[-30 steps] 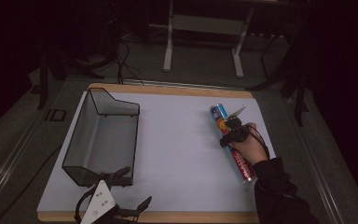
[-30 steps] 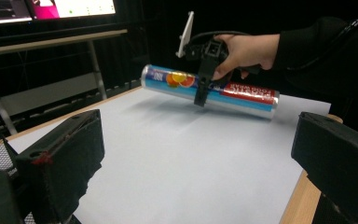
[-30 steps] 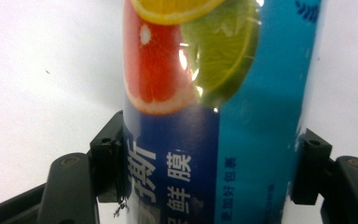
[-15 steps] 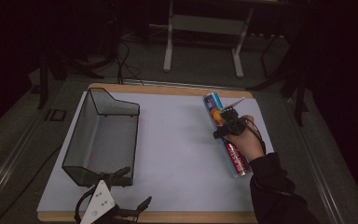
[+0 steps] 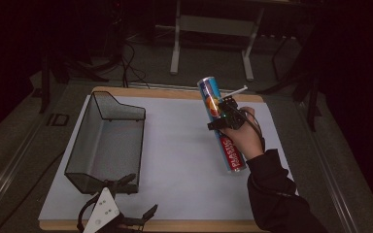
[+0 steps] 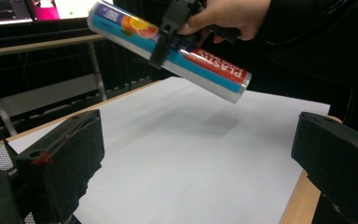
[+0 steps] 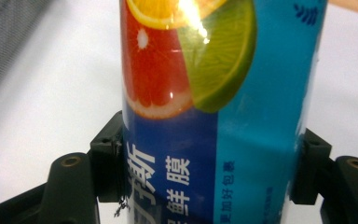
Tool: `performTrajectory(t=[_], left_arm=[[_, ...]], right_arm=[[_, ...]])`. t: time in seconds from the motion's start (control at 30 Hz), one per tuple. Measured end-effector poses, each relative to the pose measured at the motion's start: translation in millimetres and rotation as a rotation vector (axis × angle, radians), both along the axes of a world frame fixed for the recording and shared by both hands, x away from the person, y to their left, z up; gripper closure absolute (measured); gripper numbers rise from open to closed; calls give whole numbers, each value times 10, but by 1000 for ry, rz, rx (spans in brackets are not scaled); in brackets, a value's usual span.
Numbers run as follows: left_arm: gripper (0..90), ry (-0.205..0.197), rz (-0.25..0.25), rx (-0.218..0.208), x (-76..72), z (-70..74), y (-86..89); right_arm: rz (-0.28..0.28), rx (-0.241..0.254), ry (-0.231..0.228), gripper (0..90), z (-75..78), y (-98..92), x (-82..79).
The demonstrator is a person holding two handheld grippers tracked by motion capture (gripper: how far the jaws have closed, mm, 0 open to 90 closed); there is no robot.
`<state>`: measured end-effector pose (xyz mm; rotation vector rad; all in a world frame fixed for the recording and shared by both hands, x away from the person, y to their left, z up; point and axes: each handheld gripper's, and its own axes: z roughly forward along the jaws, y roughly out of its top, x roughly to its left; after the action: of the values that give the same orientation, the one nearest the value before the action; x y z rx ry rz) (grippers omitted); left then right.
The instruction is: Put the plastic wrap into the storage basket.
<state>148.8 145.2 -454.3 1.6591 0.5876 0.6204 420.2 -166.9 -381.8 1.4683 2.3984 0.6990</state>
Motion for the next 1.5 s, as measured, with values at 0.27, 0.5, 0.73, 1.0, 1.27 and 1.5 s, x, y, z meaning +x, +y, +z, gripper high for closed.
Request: performTrajectory(t=[0.27, 0.5, 0.73, 1.0, 1.27, 1.5], left_arm=[[31, 4, -19, 12, -1, -10, -24], [31, 8, -16, -14, 16, -16, -2], [31, -7, -23, 2, -2, -15, -22], [30, 1, -10, 7, 3, -15, -4], [31, 3, -24, 5, -10, -11, -7], [30, -2, -19, -3, -20, -4, 19]], right_arm=[[26, 62, -32, 316, 203, 293, -12], [34, 131, -69, 316, 367, 512, 0], [57, 164, -91, 316, 481, 792, -7], [80, 225, -128, 316, 567, 1202, -40], [127, 309, -151, 316, 589, 1679, -124], [102, 389, -152, 316, 509, 2018, -128]])
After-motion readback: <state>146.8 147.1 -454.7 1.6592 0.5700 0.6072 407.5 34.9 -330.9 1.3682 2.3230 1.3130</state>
